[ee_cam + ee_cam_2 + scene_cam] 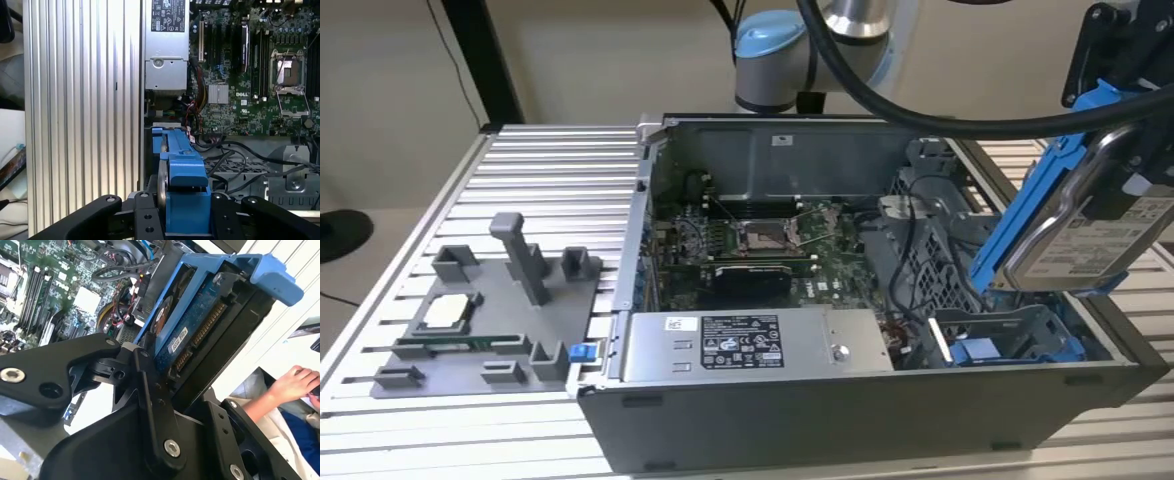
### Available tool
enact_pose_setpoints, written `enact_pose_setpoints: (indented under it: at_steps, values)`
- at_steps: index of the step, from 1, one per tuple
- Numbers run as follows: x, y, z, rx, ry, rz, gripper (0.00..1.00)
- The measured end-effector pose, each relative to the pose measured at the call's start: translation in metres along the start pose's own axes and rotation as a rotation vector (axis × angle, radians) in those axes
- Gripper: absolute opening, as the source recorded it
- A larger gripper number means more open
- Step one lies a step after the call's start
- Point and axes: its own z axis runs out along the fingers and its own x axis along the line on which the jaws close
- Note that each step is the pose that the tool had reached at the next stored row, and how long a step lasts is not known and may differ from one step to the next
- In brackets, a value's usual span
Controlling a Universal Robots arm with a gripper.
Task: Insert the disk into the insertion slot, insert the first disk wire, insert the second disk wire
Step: 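Insert the disk into the insertion slot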
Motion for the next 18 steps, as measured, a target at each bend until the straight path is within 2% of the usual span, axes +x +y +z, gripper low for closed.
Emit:
enact_pose_setpoints:
  at_steps: [8, 18]
  values:
    - [0.0009, -0.0001, 0.0027, 0.0000, -0.0005, 0.000, 0.00]
    - [0.0044, -0.0015, 0.0200, 0.0000, -0.0013, 0.000, 0.00]
